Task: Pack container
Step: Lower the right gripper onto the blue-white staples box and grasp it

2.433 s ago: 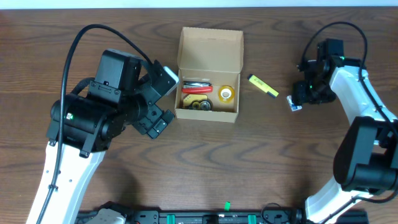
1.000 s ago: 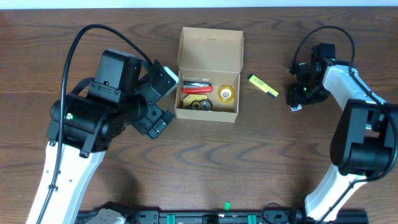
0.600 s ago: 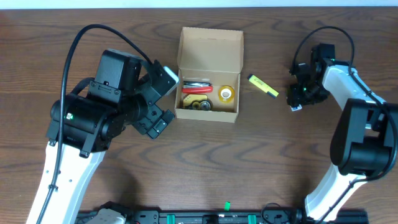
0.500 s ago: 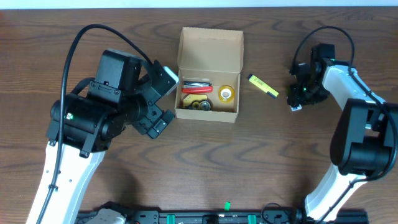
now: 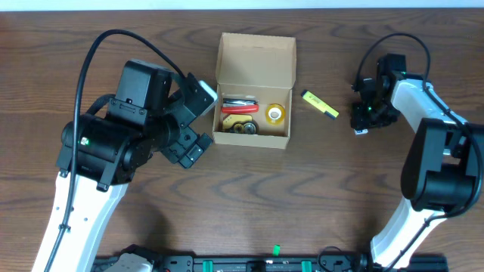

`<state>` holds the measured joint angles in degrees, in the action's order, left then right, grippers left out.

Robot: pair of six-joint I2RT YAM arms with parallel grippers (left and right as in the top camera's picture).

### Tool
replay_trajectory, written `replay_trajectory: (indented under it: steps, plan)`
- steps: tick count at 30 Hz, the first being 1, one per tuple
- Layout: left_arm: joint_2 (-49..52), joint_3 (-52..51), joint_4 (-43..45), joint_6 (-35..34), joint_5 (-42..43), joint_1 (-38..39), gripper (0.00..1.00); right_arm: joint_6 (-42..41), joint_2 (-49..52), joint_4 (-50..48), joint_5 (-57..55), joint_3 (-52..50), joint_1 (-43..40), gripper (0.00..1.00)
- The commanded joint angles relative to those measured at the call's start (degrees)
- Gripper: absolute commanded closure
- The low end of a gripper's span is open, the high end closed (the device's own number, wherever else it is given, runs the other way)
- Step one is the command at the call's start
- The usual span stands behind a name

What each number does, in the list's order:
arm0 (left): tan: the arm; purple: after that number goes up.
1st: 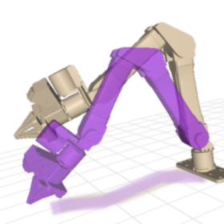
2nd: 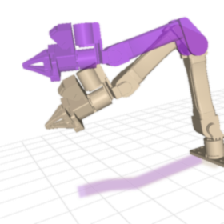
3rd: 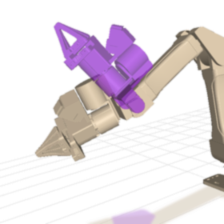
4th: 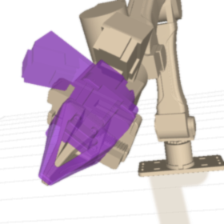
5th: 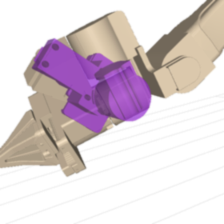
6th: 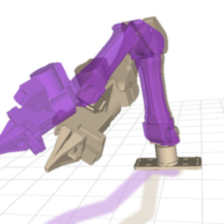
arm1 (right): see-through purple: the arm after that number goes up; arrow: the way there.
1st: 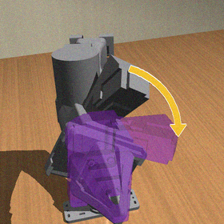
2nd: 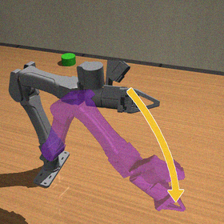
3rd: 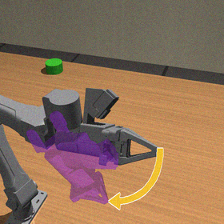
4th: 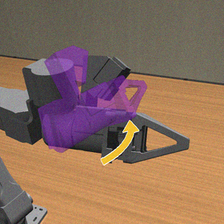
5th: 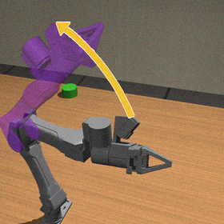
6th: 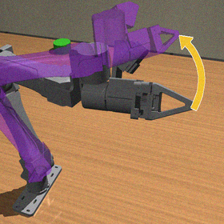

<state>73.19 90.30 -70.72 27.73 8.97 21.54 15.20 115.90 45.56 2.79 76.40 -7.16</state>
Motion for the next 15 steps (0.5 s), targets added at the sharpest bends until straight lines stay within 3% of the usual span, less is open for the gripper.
replay_trajectory:
  steps: [1,9,15]
  plan:
    - [-0.13,1.57,-0.22,0.57,-0.2,-0.15,0.05,-2.6,1.81,0.33,0.02,-0.46,0.68,0.62]
    - [-0.13,1.57,-0.22,0.57,-0.2,-0.15,0.05,-3.78,1.81,0.72,0.04,-0.24,2.1,0.66]
    - [-0.13,1.57,-0.22,0.57,-0.2,-0.15,0.05,-6.03,1.79,4.24,0.07,4.26,2.75,0.75]
